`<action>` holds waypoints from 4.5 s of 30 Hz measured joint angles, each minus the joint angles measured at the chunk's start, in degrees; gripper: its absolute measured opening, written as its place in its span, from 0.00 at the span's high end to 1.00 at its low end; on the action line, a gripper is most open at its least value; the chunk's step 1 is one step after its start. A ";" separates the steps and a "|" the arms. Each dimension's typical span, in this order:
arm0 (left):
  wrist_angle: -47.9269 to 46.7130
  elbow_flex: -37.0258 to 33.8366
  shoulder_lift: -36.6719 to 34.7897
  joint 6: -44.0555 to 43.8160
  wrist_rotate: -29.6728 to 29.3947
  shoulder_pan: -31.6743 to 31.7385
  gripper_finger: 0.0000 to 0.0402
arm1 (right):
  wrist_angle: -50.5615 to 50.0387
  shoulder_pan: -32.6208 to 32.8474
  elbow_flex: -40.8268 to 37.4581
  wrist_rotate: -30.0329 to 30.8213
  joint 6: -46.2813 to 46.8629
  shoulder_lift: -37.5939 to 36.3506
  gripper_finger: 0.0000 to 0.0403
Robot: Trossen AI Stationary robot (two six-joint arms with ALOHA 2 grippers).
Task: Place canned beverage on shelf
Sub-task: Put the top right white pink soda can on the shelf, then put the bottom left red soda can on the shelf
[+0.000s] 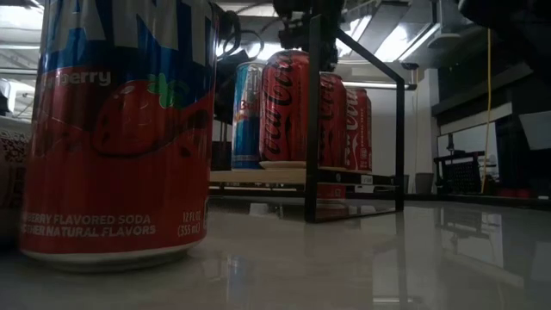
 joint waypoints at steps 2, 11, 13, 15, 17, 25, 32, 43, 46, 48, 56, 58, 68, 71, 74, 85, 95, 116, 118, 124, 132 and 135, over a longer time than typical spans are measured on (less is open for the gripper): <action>-0.45 0.00 0.00 0.00 0.00 0.00 0.55 | 0.22 -0.73 -1.23 -0.90 0.00 0.03 0.14; -0.21 0.00 0.00 0.00 2.60 0.00 0.55 | 4.41 -0.54 -4.41 -5.34 -0.43 0.09 0.14; 0.40 0.00 0.00 0.00 2.62 0.02 0.55 | 5.55 -0.61 -4.41 -5.92 -0.44 0.09 0.14; 1.18 0.00 0.00 0.00 2.60 0.04 0.55 | 6.44 -0.61 -4.39 -6.42 -0.44 0.09 0.14; 1.75 0.00 0.00 0.00 2.62 0.03 0.55 | 6.39 -0.63 -4.41 -7.29 -0.44 0.09 0.14; 2.11 0.00 0.00 0.20 1.17 0.06 0.55 | 6.09 -0.63 -4.39 -7.93 -0.46 0.09 0.14; 2.00 0.00 0.00 0.45 -2.45 0.09 0.55 | 5.15 -0.61 -4.39 -9.94 -0.46 0.09 0.14; 1.98 0.00 0.00 0.50 -3.61 0.09 0.55 | 4.00 -0.59 -4.39 -13.04 -0.46 0.09 0.14; 1.96 0.00 0.00 0.50 -3.61 0.09 0.55 | 4.01 -0.61 -4.39 -13.02 -0.46 0.09 0.14; 1.81 0.00 -0.13 0.49 -3.57 0.09 0.55 | 4.00 -0.65 -4.37 -13.01 -0.46 0.09 0.14; -2.82 0.02 -5.36 0.25 -3.26 -0.64 0.55 | 3.95 -0.70 -3.45 -10.21 -0.46 0.09 0.14; -4.46 0.02 -7.51 -0.06 -3.24 -1.14 0.55 | 3.94 -0.70 -3.00 -9.87 -0.46 0.09 0.14; -18.10 0.04 -18.50 -3.23 -2.73 -5.65 0.55 | 4.17 -0.70 -2.58 -9.85 -0.46 0.07 0.14; -21.77 0.02 -21.67 -5.77 -1.60 -7.43 0.55 | 4.17 -0.70 -2.58 -9.85 -0.46 0.09 0.14; -24.62 0.02 -24.63 -8.85 -1.40 -9.01 0.55 | 4.17 -0.70 -2.58 -9.84 -0.46 0.07 0.14; -26.89 0.02 -31.24 -13.40 -1.53 -11.15 0.55 | 4.20 -0.70 -2.58 -9.85 -0.46 0.07 0.14; -26.87 0.02 -32.92 -13.36 1.46 -11.13 0.55 | 4.22 -0.70 -2.60 -9.83 -0.46 0.07 0.14; -26.87 0.02 -32.89 -13.22 5.61 -11.13 0.18 | 4.22 -0.70 -2.62 -9.83 -0.48 0.09 0.14; -26.86 0.02 -32.89 -13.27 6.95 -11.13 0.14 | 4.22 -0.70 -2.62 -9.83 -0.48 0.07 0.14; -26.74 0.02 -32.87 -13.33 9.02 -11.13 0.08 | 4.22 -0.70 -2.62 -9.83 -0.48 0.07 0.14; -25.87 0.02 -32.87 -13.59 11.33 -12.00 0.09 | 4.21 -0.70 -2.62 -9.83 -0.48 0.07 0.14; -25.40 0.02 -32.87 -14.16 13.23 -13.09 0.09 | 4.20 -0.70 -2.62 -9.83 -0.48 0.07 0.14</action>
